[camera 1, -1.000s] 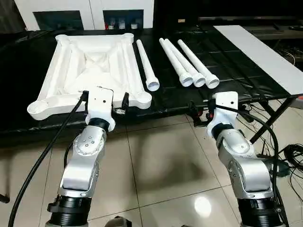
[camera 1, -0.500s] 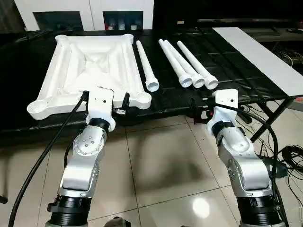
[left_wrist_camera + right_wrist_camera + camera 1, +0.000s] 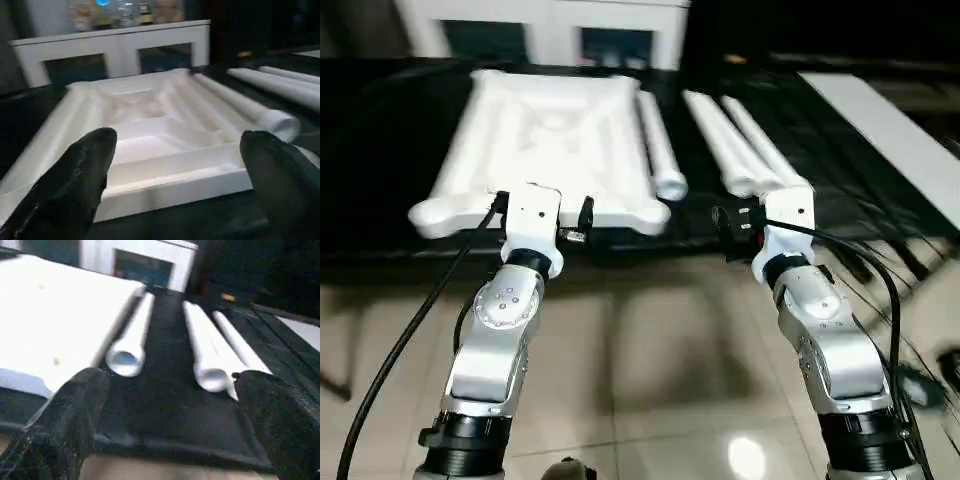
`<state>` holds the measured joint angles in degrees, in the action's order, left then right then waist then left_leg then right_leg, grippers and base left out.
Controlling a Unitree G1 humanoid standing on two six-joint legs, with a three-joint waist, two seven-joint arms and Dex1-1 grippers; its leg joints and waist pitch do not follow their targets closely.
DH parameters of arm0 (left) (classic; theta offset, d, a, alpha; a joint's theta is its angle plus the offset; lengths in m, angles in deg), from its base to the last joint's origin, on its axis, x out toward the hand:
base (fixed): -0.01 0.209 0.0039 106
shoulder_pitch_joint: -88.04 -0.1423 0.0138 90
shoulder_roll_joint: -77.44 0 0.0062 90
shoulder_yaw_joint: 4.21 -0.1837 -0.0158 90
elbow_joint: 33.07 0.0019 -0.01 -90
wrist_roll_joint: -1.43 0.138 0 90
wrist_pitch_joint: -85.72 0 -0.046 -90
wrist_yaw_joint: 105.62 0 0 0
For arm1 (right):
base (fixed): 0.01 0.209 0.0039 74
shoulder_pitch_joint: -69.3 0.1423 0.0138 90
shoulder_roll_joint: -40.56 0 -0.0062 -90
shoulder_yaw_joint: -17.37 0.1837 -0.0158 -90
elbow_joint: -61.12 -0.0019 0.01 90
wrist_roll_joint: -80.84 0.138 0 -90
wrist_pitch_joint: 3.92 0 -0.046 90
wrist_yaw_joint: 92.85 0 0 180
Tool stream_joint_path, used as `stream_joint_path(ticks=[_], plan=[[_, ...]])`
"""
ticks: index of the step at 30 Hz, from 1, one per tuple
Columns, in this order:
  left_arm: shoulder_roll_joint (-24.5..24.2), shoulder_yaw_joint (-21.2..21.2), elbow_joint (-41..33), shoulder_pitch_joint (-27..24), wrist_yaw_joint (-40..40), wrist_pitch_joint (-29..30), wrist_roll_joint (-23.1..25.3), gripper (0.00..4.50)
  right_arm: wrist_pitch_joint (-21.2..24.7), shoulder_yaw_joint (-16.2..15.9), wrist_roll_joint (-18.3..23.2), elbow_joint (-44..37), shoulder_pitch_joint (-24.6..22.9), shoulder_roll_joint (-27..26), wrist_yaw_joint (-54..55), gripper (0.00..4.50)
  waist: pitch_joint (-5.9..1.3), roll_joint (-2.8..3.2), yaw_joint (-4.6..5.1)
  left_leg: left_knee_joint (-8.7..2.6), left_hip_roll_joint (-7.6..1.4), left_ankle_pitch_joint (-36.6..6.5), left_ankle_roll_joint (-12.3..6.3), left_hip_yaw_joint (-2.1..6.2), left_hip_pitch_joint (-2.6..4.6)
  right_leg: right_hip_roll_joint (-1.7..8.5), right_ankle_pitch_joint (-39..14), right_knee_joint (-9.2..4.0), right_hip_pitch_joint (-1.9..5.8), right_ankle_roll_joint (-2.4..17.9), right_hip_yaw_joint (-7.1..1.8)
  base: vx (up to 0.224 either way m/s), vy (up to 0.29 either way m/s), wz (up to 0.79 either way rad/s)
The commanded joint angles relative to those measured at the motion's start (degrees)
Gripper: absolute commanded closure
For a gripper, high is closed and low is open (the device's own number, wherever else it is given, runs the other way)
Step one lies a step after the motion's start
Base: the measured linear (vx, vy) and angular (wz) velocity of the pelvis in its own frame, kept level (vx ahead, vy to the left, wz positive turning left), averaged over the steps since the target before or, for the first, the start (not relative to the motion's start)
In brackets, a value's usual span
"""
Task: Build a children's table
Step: Move to table
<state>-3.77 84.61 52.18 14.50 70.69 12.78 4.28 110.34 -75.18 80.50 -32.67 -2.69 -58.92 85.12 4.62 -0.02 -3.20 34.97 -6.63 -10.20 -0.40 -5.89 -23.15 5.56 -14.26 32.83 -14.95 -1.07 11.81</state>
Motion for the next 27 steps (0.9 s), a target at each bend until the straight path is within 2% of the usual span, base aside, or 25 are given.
stream_joint_path(ticks=[1,2,3,4,5,6,7,8,9,10,12,13,15,16,17,18,19,20,21,22,23,24,25,26,27], plan=[[0.00,-0.26,0.10,0.57,-0.63,0.10,-0.14,0.07,-0.49,0.59,-0.39,0.47,0.88,0.29,-0.02,0.05,-2.33,0.69,-0.35,-3.16,-5.11,-29.65,0.92,2.55,0.29,9.01,-38.29,-8.33,3.81,7.46,-4.16,0.074,0.003,0.60],[0.01,-0.26,0.09,0.57,-0.64,0.10,-0.14,0.07,-0.50,0.62,-0.44,0.48,0.87,0.29,-0.01,0.05,-2.46,1.42,0.20,-5.22,-4.89,-31.48,1.37,3.12,0.37,5.76,-36.30,-6.63,4.40,6.38,-2.94,0.074,0.003,0.60],[0.03,-0.28,0.10,0.56,-0.65,0.11,-0.16,0.07,-0.50,0.68,-0.46,0.46,0.83,0.28,-0.01,0.05,-2.80,1.95,0.54,-6.77,-4.61,-33.53,1.42,4.18,1.62,3.28,-32.49,-4.80,3.82,6.18,-2.59,0.115,0.027,0.57],[0.03,-0.28,0.10,0.56,-0.65,0.11,-0.16,0.07,-0.50,0.68,-0.46,0.46,0.83,0.28,-0.01,0.05,-3.80,3.02,2.37,-8.43,-5.56,-38.36,-1.05,8.98,7.61,-1.35,-18.91,1.71,-1.13,5.89,-3.32,0.154,0.037,0.52],[0.01,-0.32,0.18,0.59,-0.68,0.08,-0.14,0.07,-0.53,0.73,-0.45,0.46,0.80,0.27,0.01,0.05,-4.58,2.52,3.17,-7.65,-5.83,-35.76,-7.74,12.55,10.04,-2.82,-10.99,5.38,-4.10,3.22,-5.55,0.154,0.037,0.52],[0.01,-0.33,0.28,0.64,-0.68,0.05,-0.17,0.07,-0.58,0.95,-0.34,0.50,0.79,0.14,0.24,0.05,-4.34,2.31,2.95,-7.13,-5.57,-33.48,-11.15,13.06,9.79,-2.84,-9.09,6.40,-5.21,2.25,-6.60,0.135,0.029,0.41],[-0.01,-0.38,0.33,0.68,-0.72,0.05,-0.16,0.07,-0.23,1.73,0.23,0.60,0.83,-0.31,0.74,0.05,-4.32,1.79,3.33,-6.85,-6.98,-30.66,-10.13,10.39,9.53,-1.97,-4.05,7.79,-6.90,0.31,-8.17,0.099,-0.001,0.21],[-0.04,-0.45,0.40,0.74,-0.78,0.06,-0.14,0.07,0.38,2.67,0.90,0.76,0.92,-0.79,1.30,0.05,-3.69,1.44,2.89,-8.37,-6.11,-30.05,-9.19,8.10,7.13,-1.99,0.08,7.65,-6.61,-0.15,-8.42,0.099,-0.001,0.21],[-0.02,-0.47,0.36,0.71,-0.80,0.08,-0.14,0.07,0.52,2.63,0.76,0.83,0.91,-0.60,1.22,0.05,-3.48,0.87,2.97,-8.94,-5.53,-31.54,-8.54,7.39,6.15,-1.42,1.08,6.48,-6.17,0.17,-8.91,0.074,-0.050,0.03],[0.01,-0.51,0.36,0.69,-0.84,0.10,-0.14,0.07,0.42,2.52,0.61,0.82,0.83,-0.41,1.07,0.05,-3.90,-1.70,2.65,-7.13,-3.16,-34.20,-6.01,4.50,5.59,2.92,-2.81,-0.71,-4.35,0.79,-12.40,0.096,-0.104,0.11],[0.01,-0.61,0.40,0.68,-0.90,0.12,-0.11,0.07,0.22,2.54,0.56,0.72,0.68,-0.34,1.01,0.05,-3.90,-3.16,0.23,1.26,0.18,-22.74,-5.25,0.25,3.91,9.60,-20.78,-5.90,-1.31,5.02,-18.26,0.107,-0.106,0.10],[0.07,-0.67,0.44,0.67,-0.94,0.08,-0.11,0.07,0.46,3.11,1.44,0.56,0.53,-0.87,0.96,0.05,-4.22,-2.53,-0.97,5.67,-0.91,-8.14,-3.47,1.92,-1.45,10.36,-29.54,-5.16,2.24,8.06,-18.89,0.056,-0.041,-0.02],[0.12,-0.73,0.51,0.68,-0.98,0.02,-0.09,0.07,0.67,3.49,1.92,0.47,0.49,-1.19,0.96,0.05,-4.36,-2.43,-1.15,4.81,-1.03,-5.06,-2.37,1.66,-2.26,7.53,-24.04,-4.28,2.91,12.41,-17.18,0.098,-0.060,-0.04],[0.15,-0.78,0.65,0.76,-1.07,-0.04,-0.09,0.07,0.78,3.63,1.98,0.45,0.57,-1.24,0.95,0.05,-4.66,-0.72,-1.22,1.25,-0.96,-5.50,2.52,-0.42,2.02,0.00,-18.97,-3.40,0.17,14.93,-18.10,0.134,-0.021,-0.25],[0.17,-0.79,0.72,0.81,-1.13,-0.06,-0.09,0.07,0.84,3.56,1.79,0.48,0.65,-1.13,0.95,0.05,-4.38,1.11,-0.70,-3.76,-4.61,-5.65,7.09,-0.67,5.80,-3.69,-13.29,-1.43,-2.81,10.75,-14.85,0.086,0.017,-0.21],[0.17,-0.79,0.72,0.81,-1.13,-0.06,-0.09,0.07,0.84,3.56,1.79,0.48,0.65,-1.13,0.95,0.05,-4.45,1.63,0.17,-5.24,-7.81,-8.46,7.12,0.62,9.36,-4.66,-9.91,1.24,-6.12,8.55,-13.53,0.093,0.069,-0.49],[0.19,-0.82,0.75,0.81,-1.20,-0.08,-0.08,0.07,1.03,3.42,1.51,0.46,0.71,-0.94,0.98,0.05,-5.59,1.73,2.12,-6.42,-12.92,-8.77,6.98,2.92,13.74,-1.94,-6.85,6.18,-9.89,6.86,-10.83,0.097,0.080,-0.51],[0.21,-0.85,0.70,0.78,-1.22,-0.07,-0.06,0.07,1.11,3.43,1.47,0.39,0.71,-0.90,0.96,0.05,-4.71,1.15,1.59,-7.34,-13.43,-13.61,6.05,0.69,12.87,-0.26,-3.50,6.48,-9.97,5.92,-9.70,0.097,0.080,-0.51],[0.25,-0.86,0.67,0.77,-1.25,-0.06,-0.05,0.07,1.18,3.54,1.54,0.38,0.70,-0.93,0.95,0.05,-4.49,-0.30,1.89,-7.64,-12.49,-15.15,2.55,1.09,11.43,0.41,-0.57,6.01,-8.82,5.97,-9.49,0.091,0.027,-0.42],[0.34,-0.92,0.65,0.72,-1.23,-0.06,-0.04,0.07,1.05,3.29,1.26,0.42,0.74,-0.56,0.63,0.05,-4.14,-1.86,1.17,-5.28,-6.62,-17.82,-2.09,-2.42,8.36,1.96,2.40,0.81,-6.09,9.37,-10.87,0.059,0.005,-0.17],[0.37,-0.96,0.63,0.71,-1.20,-0.06,-0.04,0.07,0.99,3.21,1.17,0.48,0.79,-0.44,0.42,0.05,-4.68,-2.44,-0.95,0.06,-1.28,-14.06,-3.44,-4.05,3.05,5.43,-5.18,-2.61,1.01,13.02,-15.98,0.059,0.005,-0.17],[0.38,-1.00,0.62,0.71,-1.18,-0.06,-0.03,0.07,0.93,3.03,1.00,0.57,0.93,-0.26,0.19,0.05,-5.50,-2.71,-1.93,2.36,-1.74,-10.84,-3.83,-2.99,2.17,7.55,-8.47,-3.58,2.54,15.39,-17.87,0.068,-0.002,-0.03],[0.38,-1.00,0.62,0.71,-1.18,-0.06,-0.03,0.07,0.93,3.03,1.00,0.57,0.93,-0.26,0.19,0.05,-5.75,-2.60,-2.17,4.62,-2.46,-3.86,-3.44,-1.15,-1.83,8.18,-6.60,-3.08,5.13,18.41,-17.98,0.111,-0.004,-0.06],[0.33,-1.02,0.66,0.71,-1.12,-0.07,-0.07,0.07,0.70,3.14,0.91,0.72,1.34,-0.33,-0.52,0.05,-6.08,-1.84,-2.10,3.68,-3.13,1.22,-2.31,-0.25,-3.29,6.24,2.13,-1.56,4.72,20.02,-16.04,0.111,-0.004,-0.06],[0.32,-1.01,0.67,0.71,-1.12,-0.07,-0.08,0.07,0.67,3.17,0.93,0.73,1.39,-0.35,-0.61,0.05,-5.78,-1.07,-1.67,1.69,-3.56,3.59,-1.97,-0.10,-3.10,4.48,4.56,-0.87,3.89,19.82,-13.86,0.109,0.013,-0.05]])
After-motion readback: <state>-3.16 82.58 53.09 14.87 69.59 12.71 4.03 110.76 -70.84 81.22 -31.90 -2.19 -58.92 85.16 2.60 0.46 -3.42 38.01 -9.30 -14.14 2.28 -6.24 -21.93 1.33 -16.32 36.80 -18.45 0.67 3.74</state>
